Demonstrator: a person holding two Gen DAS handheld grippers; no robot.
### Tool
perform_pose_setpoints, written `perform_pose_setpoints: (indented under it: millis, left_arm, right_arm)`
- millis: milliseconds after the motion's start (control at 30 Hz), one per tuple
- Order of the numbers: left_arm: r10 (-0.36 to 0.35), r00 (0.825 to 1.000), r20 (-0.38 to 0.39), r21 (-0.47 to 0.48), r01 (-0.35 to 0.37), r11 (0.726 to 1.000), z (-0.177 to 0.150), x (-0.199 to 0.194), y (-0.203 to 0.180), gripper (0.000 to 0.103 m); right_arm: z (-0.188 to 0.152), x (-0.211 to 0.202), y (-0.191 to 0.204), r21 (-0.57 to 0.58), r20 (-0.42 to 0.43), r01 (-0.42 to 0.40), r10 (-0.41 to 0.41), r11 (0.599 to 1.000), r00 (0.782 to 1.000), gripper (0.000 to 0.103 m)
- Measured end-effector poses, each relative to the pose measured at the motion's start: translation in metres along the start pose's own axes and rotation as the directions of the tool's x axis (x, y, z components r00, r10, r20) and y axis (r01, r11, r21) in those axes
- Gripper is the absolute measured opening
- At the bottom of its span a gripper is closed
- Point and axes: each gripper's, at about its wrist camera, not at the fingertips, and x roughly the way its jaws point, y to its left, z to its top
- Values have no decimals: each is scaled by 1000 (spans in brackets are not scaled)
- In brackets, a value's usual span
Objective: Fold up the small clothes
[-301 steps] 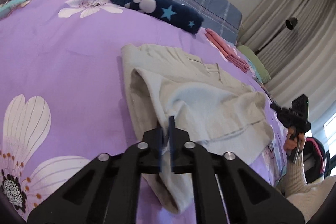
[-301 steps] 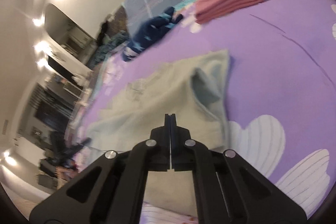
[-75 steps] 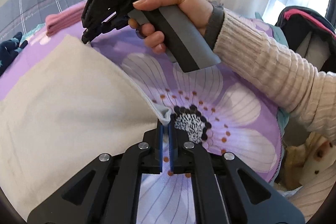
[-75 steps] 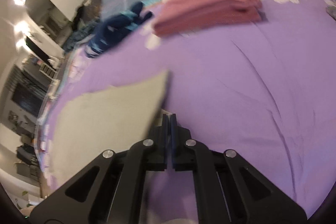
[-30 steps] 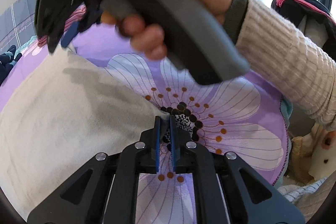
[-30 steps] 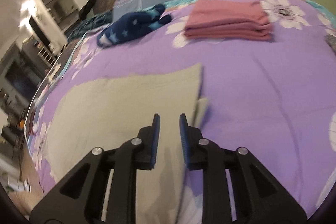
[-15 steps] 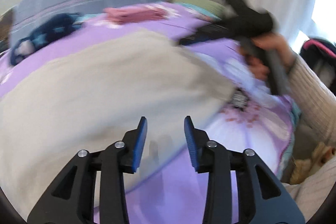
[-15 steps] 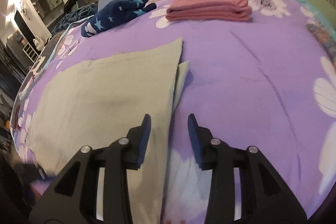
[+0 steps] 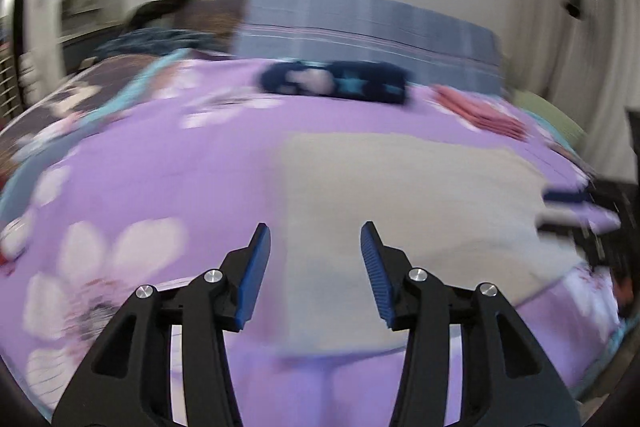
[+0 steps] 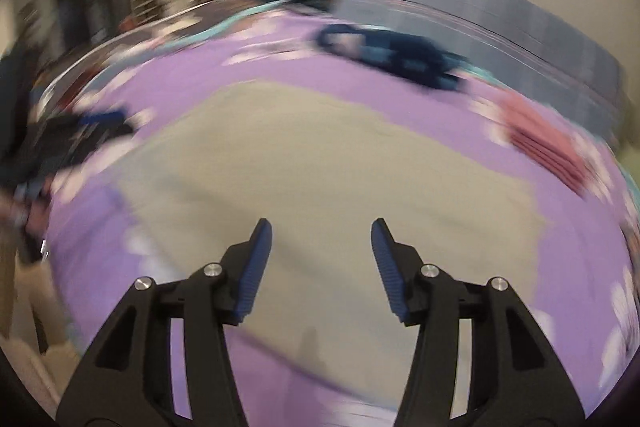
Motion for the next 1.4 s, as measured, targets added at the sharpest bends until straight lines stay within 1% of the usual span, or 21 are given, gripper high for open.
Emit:
perform_pose_setpoints:
  millis: [67,167,300,400,567,633,667,700,733,800,867,900,933,1000,1100,1133,1167,1300,1333,1367,1400]
  left_arm:
    - [48,999,4,-34,-48,998,-7,-11,26,49]
    - [76,997,-2,-86,-76,993,-21,-19,54,54]
    - [93,995,-19,-126,-95,988,-35,-17,78,54]
    - [85,996,-18,-153,-87,984,-39,-16,93,54]
    - [67,998,-14,-182,-69,981,-44,-13,113,54]
    - [51,999,-10,-197,-52,979,-42,-8,119,54]
    - [43,999,-8,-201,-44,979,-41,-7,120,54]
    - [33,999,-5,-205,-33,978,-40,-5,121,54]
    - [15,1000,0,-208,-15,978,-37,-2,124,54]
    - [-22,1000,6,-210,23,977,-31,3,124,54]
    - [-113,994,3,-217,110,970,-20,13,126,54]
    - [-151,989,-3,-224,147,964,-14,20,126,54]
    - [-215,976,-15,-238,206,949,-4,32,127,54]
    - [-285,958,-30,-270,267,925,7,49,128,54]
    - [-467,882,-63,-340,421,841,26,88,119,54]
    - [-497,864,-74,-351,444,824,29,96,115,54]
    - [-544,834,-95,-360,481,800,32,109,108,54]
    - [-624,765,-159,-418,520,745,36,146,86,51]
    - [-655,738,-162,-449,536,715,36,157,81,40]
    - [-676,720,-159,-471,546,693,37,165,78,11]
    - [-679,718,-152,-483,545,685,38,168,78,5]
  right_arm:
    - [4,10,45,-126,11,-25,27,992,1000,58]
    - [6,28,111,-323,25,-37,48,946,999,62]
    - [10,54,164,-469,53,46,-24,882,998,63]
    - [13,73,181,-509,76,134,-111,850,991,63]
    - [23,91,196,-511,111,215,-184,832,977,63]
    - [27,100,203,-514,125,247,-214,821,969,56]
    - [30,105,205,-514,128,258,-225,818,966,49]
    - [33,110,202,-508,124,268,-239,818,963,14]
    - [37,109,199,-479,127,260,-228,838,965,7]
    - [47,94,185,-380,141,216,-174,900,975,7]
    - [62,78,161,-262,146,148,-112,954,983,7]
    - [67,74,154,-225,144,122,-91,967,985,7]
    - [71,70,145,-186,143,96,-70,978,987,7]
    - [76,62,132,-131,148,80,-60,988,987,7]
    - [76,60,129,-120,146,80,-62,990,987,7]
    - [76,61,130,-119,143,77,-60,990,988,8]
    - [77,62,131,-119,139,72,-55,990,989,8]
    - [74,62,135,-117,136,68,-52,991,989,8]
    - [74,62,135,-113,135,64,-48,991,990,8]
    - [74,62,135,-109,133,58,-43,992,990,8]
    - [74,63,134,-104,125,49,-35,993,991,8]
